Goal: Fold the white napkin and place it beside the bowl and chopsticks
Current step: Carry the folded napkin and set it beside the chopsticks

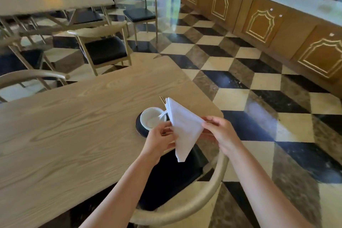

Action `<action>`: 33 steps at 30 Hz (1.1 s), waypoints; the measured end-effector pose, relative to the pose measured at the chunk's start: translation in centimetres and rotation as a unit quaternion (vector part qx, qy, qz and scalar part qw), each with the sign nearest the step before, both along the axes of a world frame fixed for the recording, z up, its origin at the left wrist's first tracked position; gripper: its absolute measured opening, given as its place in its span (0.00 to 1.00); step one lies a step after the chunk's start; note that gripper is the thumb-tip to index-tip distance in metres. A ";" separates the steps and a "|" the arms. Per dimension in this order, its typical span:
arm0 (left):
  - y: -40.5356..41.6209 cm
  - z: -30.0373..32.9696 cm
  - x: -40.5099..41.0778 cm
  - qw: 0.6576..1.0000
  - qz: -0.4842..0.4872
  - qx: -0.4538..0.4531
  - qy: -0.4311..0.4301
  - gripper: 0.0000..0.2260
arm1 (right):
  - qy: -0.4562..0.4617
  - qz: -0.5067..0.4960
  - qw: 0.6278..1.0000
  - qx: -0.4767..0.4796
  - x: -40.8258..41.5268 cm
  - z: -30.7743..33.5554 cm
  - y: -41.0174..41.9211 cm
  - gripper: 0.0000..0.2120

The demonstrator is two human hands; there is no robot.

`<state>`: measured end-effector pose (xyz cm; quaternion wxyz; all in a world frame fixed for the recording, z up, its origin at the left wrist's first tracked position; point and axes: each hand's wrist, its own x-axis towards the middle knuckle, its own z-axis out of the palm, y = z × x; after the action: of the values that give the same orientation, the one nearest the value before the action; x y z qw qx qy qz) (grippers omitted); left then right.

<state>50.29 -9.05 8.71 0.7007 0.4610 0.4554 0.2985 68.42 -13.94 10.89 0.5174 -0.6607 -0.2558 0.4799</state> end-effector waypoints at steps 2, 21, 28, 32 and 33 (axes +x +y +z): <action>0.8 -0.9 2.5 1.000 0.022 -0.009 0.008 0.16 | 0.001 -0.002 1.000 -0.016 2.2 -0.7 1.1 0.09; 9.6 -14.4 19.4 0.935 0.283 -0.027 0.213 0.17 | -0.069 0.157 0.978 -0.119 15.8 -14.8 16.3 0.05; 10.4 -16.3 20.7 0.915 0.262 0.057 0.301 0.14 | -0.237 0.215 0.946 -0.055 16.7 -18.4 18.3 0.08; 8.5 -17.6 21.3 0.801 0.152 0.261 0.516 0.22 | -0.485 0.282 0.827 0.047 17.3 -19.0 18.3 0.17; 7.7 -17.8 21.5 0.782 0.105 0.292 0.541 0.24 | -0.548 0.307 0.772 0.095 17.4 -19.0 18.5 0.19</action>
<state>71.80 -1.33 -9.14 0.1354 0.6788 0.6960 0.1909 85.82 4.59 -8.16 0.1744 -0.6453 -0.7299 0.1429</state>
